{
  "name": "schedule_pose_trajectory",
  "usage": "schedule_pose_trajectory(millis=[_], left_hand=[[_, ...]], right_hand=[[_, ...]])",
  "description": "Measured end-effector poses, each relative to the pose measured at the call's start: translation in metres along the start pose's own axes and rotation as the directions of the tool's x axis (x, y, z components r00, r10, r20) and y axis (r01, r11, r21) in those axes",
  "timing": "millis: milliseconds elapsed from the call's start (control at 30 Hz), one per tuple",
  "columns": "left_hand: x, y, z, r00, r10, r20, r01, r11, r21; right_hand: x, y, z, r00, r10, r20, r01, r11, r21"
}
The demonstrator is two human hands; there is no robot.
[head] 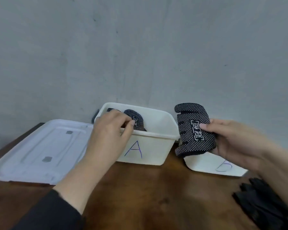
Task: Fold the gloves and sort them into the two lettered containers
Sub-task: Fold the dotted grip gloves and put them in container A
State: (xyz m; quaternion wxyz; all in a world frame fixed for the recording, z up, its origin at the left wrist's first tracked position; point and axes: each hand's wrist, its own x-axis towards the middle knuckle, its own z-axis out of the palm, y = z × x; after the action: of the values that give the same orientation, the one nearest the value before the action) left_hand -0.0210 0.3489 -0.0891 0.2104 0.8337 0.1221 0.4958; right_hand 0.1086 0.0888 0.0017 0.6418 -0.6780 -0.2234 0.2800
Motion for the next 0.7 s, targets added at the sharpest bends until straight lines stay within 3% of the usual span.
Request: schedule_pose_trajectory(millis=[100,200,433,467,500,533,567,600,633,700], left_hand=[[0.016,-0.03,-0.013,0.994,-0.08,-0.073,0.085,0.993,0.08],[0.022,-0.049,-0.019,0.986,-0.165,-0.033,0.168,0.979,0.115],[0.023,-0.055,-0.022,0.951,-0.304,0.055,0.303,0.952,0.038],[0.024,-0.055,-0.023,0.949,-0.311,0.053,0.31,0.95,0.024],[0.024,-0.056,-0.023,0.947,-0.318,0.051,0.318,0.948,0.014],[0.024,-0.056,-0.023,0.945,-0.324,0.05,0.324,0.946,0.009],[0.023,-0.057,-0.023,0.944,-0.327,0.053,0.327,0.945,0.01],[0.023,-0.058,-0.023,0.943,-0.326,0.059,0.326,0.945,0.013],[0.022,-0.058,-0.022,0.944,-0.323,0.068,0.323,0.946,0.016],[0.021,-0.059,-0.021,0.945,-0.317,0.08,0.317,0.948,0.016]], right_hand=[[0.04,-0.022,0.028,1.0,-0.005,0.016,0.004,0.999,0.036],[0.085,-0.03,0.065,1.0,0.007,0.022,-0.009,0.997,0.073],[0.168,-0.022,0.146,0.994,0.109,0.027,-0.109,0.994,-0.009],[0.175,-0.017,0.153,0.996,0.09,-0.01,-0.091,0.989,-0.118],[0.183,-0.01,0.158,0.998,0.038,-0.05,-0.053,0.931,-0.361],[0.187,-0.003,0.161,0.997,-0.047,-0.063,-0.007,0.749,-0.662],[0.189,0.003,0.163,0.987,-0.158,-0.043,0.041,0.492,-0.869],[0.189,0.008,0.166,0.97,-0.241,0.016,0.092,0.308,-0.947],[0.187,0.012,0.168,0.962,-0.263,0.074,0.141,0.246,-0.959],[0.185,0.018,0.168,0.945,-0.269,0.188,0.254,0.24,-0.937]])
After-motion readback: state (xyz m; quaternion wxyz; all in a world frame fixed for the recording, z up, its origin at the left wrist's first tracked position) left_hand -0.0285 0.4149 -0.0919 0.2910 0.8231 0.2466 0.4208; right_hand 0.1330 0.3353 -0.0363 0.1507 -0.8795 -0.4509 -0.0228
